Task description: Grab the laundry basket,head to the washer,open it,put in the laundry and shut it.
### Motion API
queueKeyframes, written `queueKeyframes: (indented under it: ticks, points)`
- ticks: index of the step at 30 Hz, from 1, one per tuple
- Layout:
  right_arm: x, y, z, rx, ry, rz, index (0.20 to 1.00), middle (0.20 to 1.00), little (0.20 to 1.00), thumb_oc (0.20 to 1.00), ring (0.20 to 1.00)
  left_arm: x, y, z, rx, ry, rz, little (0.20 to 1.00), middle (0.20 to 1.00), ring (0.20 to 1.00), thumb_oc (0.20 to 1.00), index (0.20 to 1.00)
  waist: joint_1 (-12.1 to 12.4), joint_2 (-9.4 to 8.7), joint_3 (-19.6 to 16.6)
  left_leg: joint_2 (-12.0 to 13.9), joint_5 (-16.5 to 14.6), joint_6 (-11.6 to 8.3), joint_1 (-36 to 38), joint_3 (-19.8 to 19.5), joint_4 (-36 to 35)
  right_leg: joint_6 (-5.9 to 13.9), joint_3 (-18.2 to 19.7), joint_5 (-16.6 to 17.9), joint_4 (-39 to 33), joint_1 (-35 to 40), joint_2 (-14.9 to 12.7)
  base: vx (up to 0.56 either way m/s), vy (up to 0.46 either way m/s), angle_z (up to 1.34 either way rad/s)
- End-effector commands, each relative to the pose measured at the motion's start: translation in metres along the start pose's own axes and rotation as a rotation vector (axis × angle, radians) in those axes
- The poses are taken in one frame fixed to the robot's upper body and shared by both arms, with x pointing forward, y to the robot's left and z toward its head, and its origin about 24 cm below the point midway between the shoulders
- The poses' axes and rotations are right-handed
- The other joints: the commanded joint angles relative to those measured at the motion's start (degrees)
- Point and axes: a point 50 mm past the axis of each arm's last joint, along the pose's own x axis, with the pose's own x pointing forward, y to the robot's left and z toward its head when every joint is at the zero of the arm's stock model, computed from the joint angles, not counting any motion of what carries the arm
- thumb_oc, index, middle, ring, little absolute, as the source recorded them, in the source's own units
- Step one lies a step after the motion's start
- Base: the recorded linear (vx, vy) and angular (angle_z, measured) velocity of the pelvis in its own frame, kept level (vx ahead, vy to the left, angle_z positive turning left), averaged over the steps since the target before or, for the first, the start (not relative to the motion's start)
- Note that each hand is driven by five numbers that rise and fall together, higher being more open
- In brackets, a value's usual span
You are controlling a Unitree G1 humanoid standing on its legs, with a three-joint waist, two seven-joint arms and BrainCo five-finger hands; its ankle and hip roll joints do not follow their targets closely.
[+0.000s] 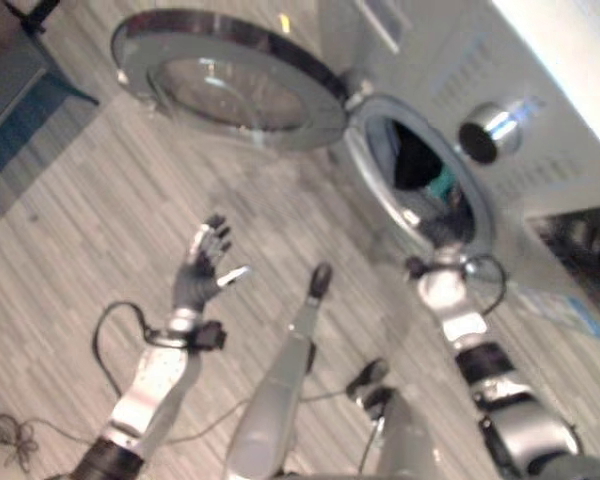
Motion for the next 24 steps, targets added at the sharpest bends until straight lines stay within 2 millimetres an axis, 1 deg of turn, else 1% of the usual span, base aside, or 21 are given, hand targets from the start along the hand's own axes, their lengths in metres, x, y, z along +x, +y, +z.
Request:
queueKeyframes:
  ticks: [1, 2, 3, 4, 5, 6, 7, 8, 9, 11, 12, 13, 15, 16, 17, 19, 21, 23, 24]
  points:
    - [-0.012, 0.006, -0.016, -0.043, 0.037, 0.136, 1.000, 1.000, 1.000, 1.000, 1.000, -0.009, 0.014, 0.000, 0.088, -0.014, 0.040, 1.000, 1.000, 1.000, 1.000, 1.000, -0.1, -1.34, -0.4, 3.3, -8.5, -2.48, 5.2, 3.5, 1.8, -0.53, 1.7, 6.4, -10.8, 6.2, 1.8, 0.03, -0.026, -0.18]
    - [-0.024, 0.005, -0.033, -0.070, 0.095, 0.174, 1.000, 1.000, 1.000, 1.000, 1.000, -0.012, 0.018, -0.002, 0.097, -0.001, 0.053, 1.000, 1.000, 1.000, 1.000, 1.000, -0.4, -1.69, -0.8, 3.5, -8.6, -2.49, 6.4, 3.5, 1.7, -0.66, 1.7, 6.5, -11.4, 7.6, 1.9, 0.02, -0.019, -0.19]
    - [-0.024, 0.006, -0.033, -0.070, 0.095, 0.174, 1.000, 1.000, 1.000, 1.000, 1.000, -0.012, 0.018, -0.002, 0.097, 0.000, 0.053, 1.000, 1.000, 1.000, 1.000, 1.000, -0.5, -1.69, -0.8, 3.5, -8.6, -2.49, 6.4, 3.4, 1.7, -0.66, 1.7, 6.5, -11.5, 7.7, 1.9, 0.02, -0.021, -0.16]
    - [-0.046, 0.002, -0.063, -0.097, 0.217, 0.221, 1.000, 1.000, 1.000, 1.000, 1.000, -0.016, 0.026, -0.004, 0.111, 0.016, 0.078, 1.000, 1.000, 1.000, 1.000, 1.000, -1.2, -2.09, -1.6, 4.0, -8.6, -2.59, 8.2, 3.5, 1.6, -0.75, 1.6, 6.5, -12.3, 9.4, 1.9, 0.01, -0.011, -0.09]
    - [-0.057, -0.001, -0.077, -0.116, 0.273, 0.245, 1.000, 1.000, 1.000, 1.000, 1.000, -0.019, 0.030, -0.006, 0.116, 0.027, 0.084, 1.000, 1.000, 1.000, 1.000, 1.000, -1.6, -2.28, -2.1, 4.1, -8.6, -2.67, 9.2, 3.5, 1.3, -0.69, 1.4, 6.7, -13.0, 10.7, 2.2, 0.02, -0.012, -0.05]
    - [-0.082, -0.006, -0.102, -0.173, 0.371, 0.301, 1.000, 1.000, 1.000, 1.000, 1.000, -0.023, 0.035, -0.008, 0.122, 0.045, 0.093, 1.000, 1.000, 1.000, 1.000, 1.000, -2.2, -2.38, -3.3, 4.6, -8.4, -2.90, 11.4, 3.5, 0.4, -0.60, 1.4, 7.0, -14.1, 12.4, 2.5, 0.00, 0.000, 0.00]
    - [-0.094, -0.009, -0.112, -0.194, 0.416, 0.324, 1.000, 1.000, 1.000, 1.000, 1.000, -0.026, 0.036, -0.009, 0.126, 0.053, 0.091, 1.000, 1.000, 1.000, 1.000, 1.000, -2.5, -2.44, -3.9, 4.7, -8.3, -3.01, 12.3, 3.4, -0.2, -0.60, 1.5, 7.2, -14.5, 13.1, 2.7, 0.00, 0.000, 0.00]
    - [-0.110, -0.016, -0.127, -0.229, 0.493, 0.346, 1.000, 1.000, 1.000, 1.000, 1.000, -0.030, 0.039, -0.012, 0.129, 0.077, 0.094, 1.000, 1.000, 1.000, 1.000, 1.000, -3.1, -2.70, -4.9, 5.2, -8.0, -3.25, 14.0, 3.5, -1.0, -0.51, 1.9, 7.7, -15.8, 14.6, 3.1, -0.05, 0.029, -0.02]
    - [-0.120, -0.019, -0.135, -0.236, 0.534, 0.353, 1.000, 1.000, 1.000, 1.000, 1.000, -0.032, 0.040, -0.016, 0.130, 0.095, 0.096, 1.000, 1.000, 1.000, 1.000, 1.000, -3.2, -2.42, -5.3, 5.5, -6.7, -2.77, 14.3, 3.9, -1.0, -0.57, 1.4, 9.2, -16.3, 15.0, 3.3, -0.07, 0.012, -0.01]
    - [-0.133, -0.026, -0.148, -0.263, 0.612, 0.345, 1.000, 1.000, 1.000, 1.000, 1.000, -0.036, 0.040, -0.024, 0.125, 0.142, 0.102, 1.000, 1.000, 1.000, 1.000, 1.000, -3.7, -2.66, -6.1, 6.2, -6.3, -2.99, 16.5, 4.3, -1.9, -0.68, 2.3, 9.8, -17.3, 16.7, 3.8, -0.05, -0.011, 0.00]
    - [-0.135, -0.029, -0.150, -0.290, 0.619, 0.348, 1.000, 1.000, 1.000, 1.000, 1.000, -0.038, 0.041, -0.027, 0.127, 0.158, 0.102, 1.000, 1.000, 1.000, 1.000, 1.000, -3.9, -2.71, -6.5, 6.5, -6.2, -3.08, 17.2, 4.5, -2.1, -0.72, 2.9, 9.9, -17.7, 17.2, 4.0, -0.04, -0.042, -0.07]
    - [-0.141, -0.033, -0.155, -0.336, 0.635, 0.363, 1.000, 1.000, 1.000, 1.000, 1.000, -0.039, 0.041, -0.030, 0.129, 0.176, 0.098, 1.000, 1.000, 1.000, 1.000, 1.000, -4.3, -2.67, -7.1, 6.9, -6.0, -3.20, 18.2, 4.6, -2.4, -0.88, 3.6, 10.0, -18.1, 17.9, 4.3, -0.03, -0.043, -0.10]
    - [-0.150, -0.039, -0.162, -0.372, 0.675, 0.367, 1.000, 1.000, 1.000, 1.000, 1.000, -0.042, 0.040, -0.033, 0.128, 0.194, 0.085, 1.000, 1.000, 1.000, 1.000, 1.000, -4.7, -2.56, -8.0, 7.6, -5.8, -3.45, 20.1, 5.0, -3.1, -1.14, 4.3, 10.0, -18.8, 19.3, 4.9, -0.03, -0.054, -0.19]
    - [-0.153, -0.045, -0.166, -0.370, 0.711, 0.343, 1.000, 1.000, 1.000, 1.000, 1.000, -0.043, 0.039, -0.035, 0.131, 0.206, 0.080, 1.000, 1.000, 1.000, 1.000, 1.000, -5.1, -2.51, -8.4, 8.1, -5.5, -3.66, 21.1, 5.3, -3.5, -1.27, 4.7, 9.9, -19.0, 20.1, 5.2, -0.03, -0.050, -0.23]
    - [-0.153, -0.045, -0.166, -0.370, 0.711, 0.342, 1.000, 1.000, 1.000, 1.000, 1.000, -0.042, 0.039, -0.035, 0.131, 0.206, 0.080, 1.000, 1.000, 1.000, 1.000, 1.000, -5.0, -2.49, -8.3, 8.1, -5.5, -3.68, 21.3, 5.3, -3.6, -1.29, 4.7, 9.9, -19.1, 20.3, 5.2, -0.10, -0.083, -0.20]
    - [-0.161, -0.054, -0.173, -0.337, 0.779, 0.285, 1.000, 1.000, 1.000, 1.000, 1.000, -0.044, 0.037, -0.043, 0.106, 0.242, 0.091, 1.000, 1.000, 1.000, 1.000, 1.000, -6.0, -2.38, -9.3, 10.1, -4.6, -4.43, 23.6, 6.1, -4.1, -2.00, 6.7, 9.5, -19.5, 21.6, 6.4, -0.11, -0.097, -0.17]
    - [-0.163, -0.062, -0.176, -0.307, 0.819, 0.238, 1.000, 1.000, 1.000, 1.000, 1.000, -0.047, 0.035, -0.048, 0.084, 0.265, 0.099, 1.000, 1.000, 1.000, 1.000, 1.000, -6.1, -2.19, -9.7, 11.6, -3.8, -4.84, 24.7, 6.4, -4.2, -2.70, 8.2, 9.0, -19.7, 22.5, 7.5, -0.09, -0.116, -0.39]
    - [-0.161, -0.070, -0.177, -0.274, 0.839, 0.185, 1.000, 1.000, 1.000, 1.000, 1.000, -0.048, 0.032, -0.051, 0.058, 0.276, 0.109, 1.000, 1.000, 1.000, 1.000, 1.000, -6.1, -1.75, -9.7, 12.9, -1.9, -5.50, 24.6, 6.1, -3.8, -3.42, 9.3, 8.8, -20.4, 23.0, 8.7, -0.16, -0.123, -0.26]
    - [-0.156, -0.084, -0.178, -0.224, 0.859, 0.082, 1.000, 1.000, 1.000, 1.000, 1.000, -0.048, 0.027, -0.057, 0.038, 0.294, 0.113, 1.000, 1.000, 1.000, 1.000, 1.000, -6.1, -0.80, -9.6, 14.6, 2.5, -7.42, 24.2, 5.5, -4.2, -4.10, 9.9, 8.6, -21.7, 23.8, 10.0, -0.17, -0.088, -0.22]
